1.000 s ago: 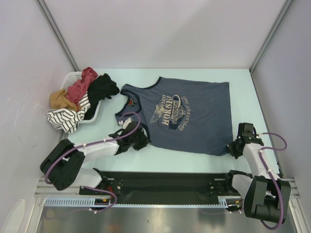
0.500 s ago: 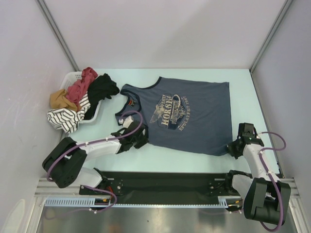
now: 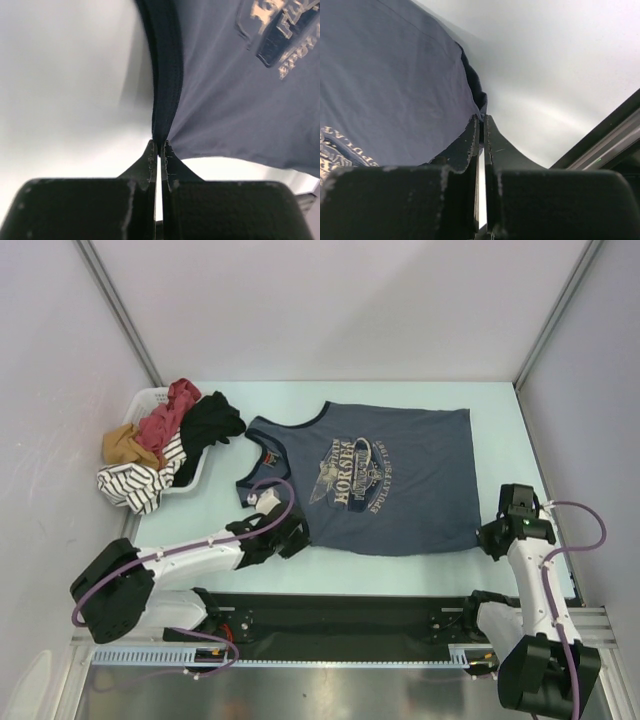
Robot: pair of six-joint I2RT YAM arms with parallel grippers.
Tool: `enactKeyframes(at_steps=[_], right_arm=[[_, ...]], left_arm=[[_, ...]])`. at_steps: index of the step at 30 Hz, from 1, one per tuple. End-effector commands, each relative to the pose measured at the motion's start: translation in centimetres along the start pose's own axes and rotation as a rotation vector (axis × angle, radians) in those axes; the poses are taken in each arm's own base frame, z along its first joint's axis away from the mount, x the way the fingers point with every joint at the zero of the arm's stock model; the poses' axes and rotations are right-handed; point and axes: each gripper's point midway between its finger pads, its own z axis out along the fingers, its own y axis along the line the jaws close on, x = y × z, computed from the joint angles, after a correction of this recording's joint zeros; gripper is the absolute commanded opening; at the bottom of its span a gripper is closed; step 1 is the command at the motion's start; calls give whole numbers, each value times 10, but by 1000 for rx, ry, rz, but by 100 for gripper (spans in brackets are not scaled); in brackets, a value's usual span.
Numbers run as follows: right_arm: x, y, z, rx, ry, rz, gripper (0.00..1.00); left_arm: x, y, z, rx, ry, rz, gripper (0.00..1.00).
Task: Fold and stack the tank tops
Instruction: Fold the tank top
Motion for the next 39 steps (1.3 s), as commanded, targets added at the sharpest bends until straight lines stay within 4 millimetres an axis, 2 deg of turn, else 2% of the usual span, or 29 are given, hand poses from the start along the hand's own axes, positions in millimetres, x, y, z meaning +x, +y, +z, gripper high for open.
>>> enactKeyframes(at_steps=[1, 3, 4, 6, 7, 9, 11, 13, 14, 15, 17, 18, 19, 21, 22, 24, 25, 27, 28, 29, 30, 33, 35, 36, 39], right_arm=[[-16, -2, -16, 7, -70, 9, 0], [-19, 1, -16, -9, -82, 12, 0], [-23, 6, -16, -23, -96, 15, 0], [-27, 13, -15, -42, -101, 5, 0], [-35, 20, -16, -58, -125, 9, 0], [-41, 27, -13, -51, -128, -2, 0], [-53, 40, -13, -70, -152, 6, 0], [-58, 51, -5, -70, -143, 1, 0], [-66, 62, -8, -90, -155, 10, 0], [-65, 64, -1, -71, -135, 14, 0], [-72, 83, 2, -120, -139, 38, 0], [-74, 90, 7, -126, -132, 44, 0], [-79, 102, 9, -162, -138, 57, 0], [-88, 116, 9, -189, -150, 68, 0], [-92, 121, 19, -176, -154, 68, 0], [-105, 133, 22, -175, -176, 76, 0], [-107, 136, 32, -156, -168, 71, 0], [-110, 142, 42, -135, -154, 67, 0], [-118, 153, 40, -152, -161, 67, 0], [-115, 153, 54, -120, -135, 60, 0], [-123, 162, 53, -126, -140, 64, 0], [-120, 169, 76, -99, -95, 48, 0], [-124, 180, 80, -114, -90, 46, 0], [-120, 178, 90, -95, -71, 41, 0], [-122, 183, 103, -78, -68, 42, 0]], left_arm=[[-13, -7, -5, -34, -50, -20, 1], [-22, -6, -7, -63, -84, -4, 0], [-34, -14, -8, -56, -111, -16, 0], [-45, -17, -7, -64, -117, 5, 0], [-58, -22, -6, -65, -131, -13, 0], [-68, -24, -5, -76, -133, 3, 0], [-84, -30, -3, -86, -153, 8, 0], [-97, -39, 0, -88, -175, 2, 0], [-102, -41, 2, -91, -190, 11, 0], [-105, -43, 4, -93, -195, 9, 0], [-117, -50, 14, -107, -201, 14, 1], [-117, -47, 24, -140, -185, 23, 0], [-128, -58, 25, -136, -194, 19, 0], [-130, -54, 38, -187, -171, 38, 0], [-139, -66, 39, -176, -183, 35, 0], [-142, -67, 50, -200, -177, 47, 0], [-149, -78, 50, -186, -189, 47, 0], [-153, -77, 57, -211, -182, 48, 0], [-160, -84, 57, -203, -194, 42, 0], [-163, -86, 57, -202, -198, 42, 0], [-169, -89, 59, -200, -204, 37, 0], [-177, -90, 66, -210, -212, 32, 0], [-186, -94, 65, -214, -225, 27, 0], [-187, -93, 69, -222, -226, 28, 0], [-197, -99, 73, -217, -235, 25, 0]])
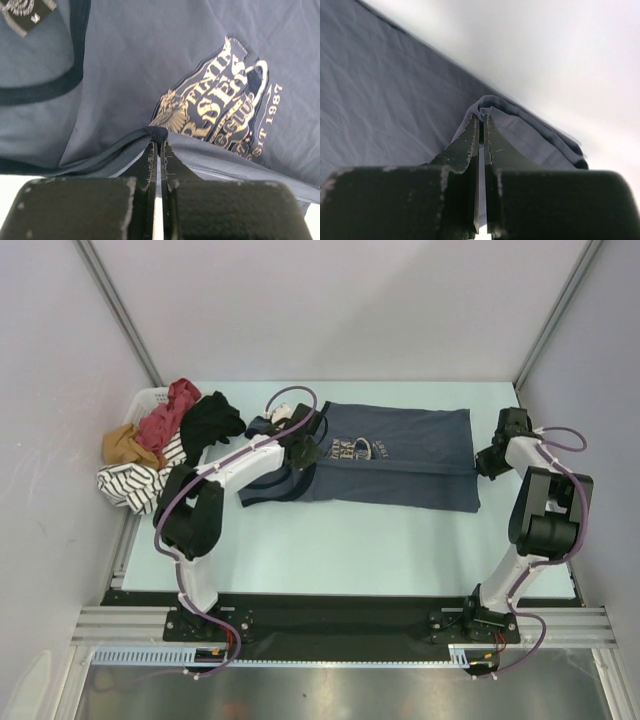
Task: Fold and stack the tank tops
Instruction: Fold the tank top
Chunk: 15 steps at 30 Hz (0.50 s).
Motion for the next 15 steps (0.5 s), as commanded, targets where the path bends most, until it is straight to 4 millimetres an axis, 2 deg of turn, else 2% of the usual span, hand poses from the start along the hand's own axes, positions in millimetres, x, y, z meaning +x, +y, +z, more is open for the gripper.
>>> enactKeyframes(at_steps=[1, 7, 11, 15], right_arm=[[-20, 12, 9, -8, -48, 15, 0], [-21, 20, 27, -11, -38, 17, 0], [-24, 26, 31, -23, -45, 21, 0], [-35, 31, 28, -7, -104, 2, 0]], left_arm=[[-25, 2, 5, -38, -50, 19, 0], [-31, -6, 19, -48, -52, 23, 0], [-36, -9, 29, -60, -52, 23, 0], [-40, -9, 41, -65, -47, 15, 0]])
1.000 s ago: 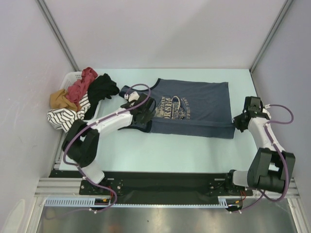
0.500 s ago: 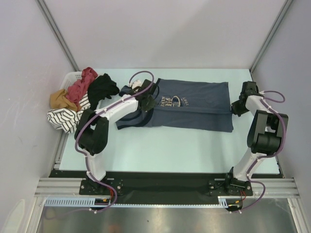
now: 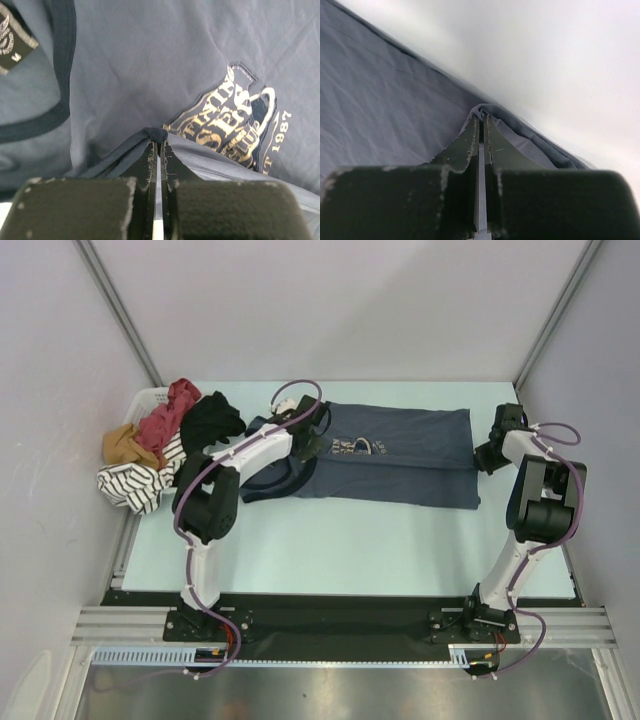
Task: Fold and stack the tank tops
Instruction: Fold the tank top
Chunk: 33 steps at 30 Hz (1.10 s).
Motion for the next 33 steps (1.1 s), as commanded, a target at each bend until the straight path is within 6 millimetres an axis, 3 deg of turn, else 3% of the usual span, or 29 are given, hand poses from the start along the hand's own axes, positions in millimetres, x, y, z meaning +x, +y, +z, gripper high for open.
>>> enactKeyframes(at_steps=[1, 3, 4, 5, 6, 7, 9, 10, 13, 16, 17, 18, 19, 21, 22, 23, 24, 25, 26, 29, 33], right_arm=[[-36, 21, -8, -26, -137, -2, 0], [-37, 25, -7, -34, -147, -23, 4], [-35, 28, -7, -44, -144, -39, 10], [-34, 32, -8, -62, -144, -59, 13], [-36, 34, -9, -72, -158, -66, 21], [-37, 35, -11, -73, -169, -70, 38], [-42, 36, -18, -94, -197, -85, 51], [-44, 35, -22, -97, -210, -85, 62], [-48, 35, -39, -129, -237, -100, 71], [-45, 23, -59, -139, -250, -113, 64], [-41, 19, -62, -142, -244, -116, 61], [-27, 2, -57, -120, -213, -124, 59], [-26, 2, -70, -149, -221, -121, 58], [-13, -8, -73, -174, -192, -131, 56], [1, -23, -68, -153, -163, -137, 52], [5, -24, -77, -184, -156, -143, 49], [9, -26, -78, -198, -155, -151, 47], [20, -39, -74, -181, -131, -160, 48], [25, -39, -79, -205, -121, -171, 49], [41, -53, -78, -199, -78, -186, 55], [53, -60, -71, -194, -41, -175, 64]], left_arm=[[-31, -1, 4, -14, -57, -1, 0], [-32, -4, 9, -13, -55, 10, 4], [-37, -9, 11, 11, -64, 32, 21], [-33, -11, 15, 26, -41, 43, 27], [-34, -13, 15, 30, -37, 51, 33], [-40, -15, 13, 36, -40, 65, 44], [-50, -17, 7, 37, -71, 97, 57], [-53, -17, 4, 38, -83, 111, 75], [-71, -19, -13, 52, -138, 162, 87], [-80, -21, -36, 97, -160, 237, 88], [-87, -26, -53, 138, -182, 245, 89], [-75, -19, -53, 146, -151, 277, 91], [-78, -20, -69, 176, -161, 280, 92], [-65, -3, -72, 164, -136, 295, 93], [-61, 0, -76, 180, -126, 299, 93], [-63, 2, -91, 207, -138, 297, 93], [-54, 14, -88, 196, -122, 303, 93], [-49, 18, -92, 204, -113, 308, 93], [-50, 20, -102, 220, -122, 312, 93], [-42, 41, -108, 201, -101, 312, 93], [-32, 68, -106, 199, -63, 268, 93]])
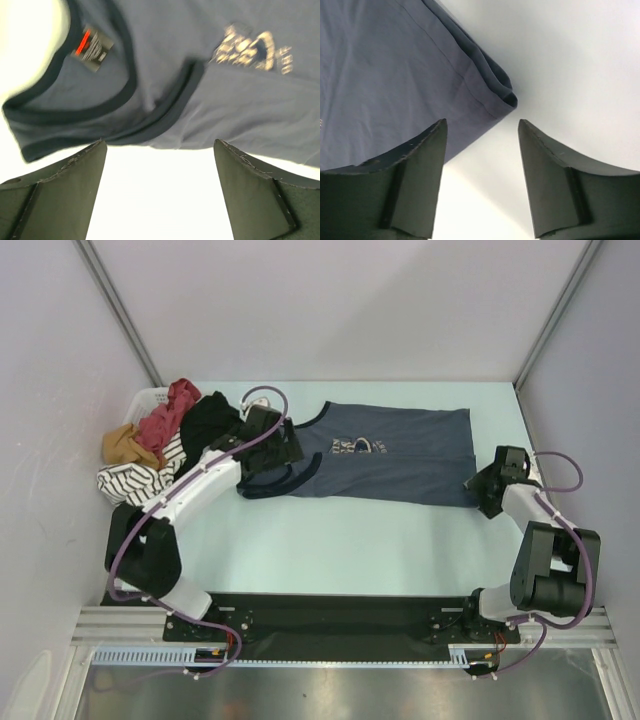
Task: Fold and stack the tank tops
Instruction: Fold the tank top
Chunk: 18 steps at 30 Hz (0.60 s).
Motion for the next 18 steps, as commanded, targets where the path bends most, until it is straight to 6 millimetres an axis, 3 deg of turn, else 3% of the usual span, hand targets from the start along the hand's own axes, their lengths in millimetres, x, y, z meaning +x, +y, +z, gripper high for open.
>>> enactKeyframes(at_steps=[1, 6, 8, 9, 11, 12, 15, 18], right_arm=[[2, 10, -2, -59, 1, -4, 67], [12, -2, 14, -9, 27, 22, 66], [11, -7, 19, 14, 15, 41, 63], [11, -8, 22, 22, 16, 49, 58], [11, -15, 29, 49, 22, 68, 44], [10, -18, 31, 60, 25, 77, 27], [6, -30, 34, 87, 32, 111, 0], [-2, -42, 28, 127, -7, 133, 0]], left_arm=[[0, 14, -14, 39, -8, -32, 93], [13, 38, -21, 17, -6, -105, 93], [11, 38, -30, 41, -44, -143, 93], [25, 46, -28, 34, -24, -148, 93], [28, 48, -34, 47, -40, -168, 93], [36, 56, -32, 23, -32, -170, 93], [43, 72, -34, -36, -35, -167, 92], [52, 88, -30, -81, -16, -199, 90]])
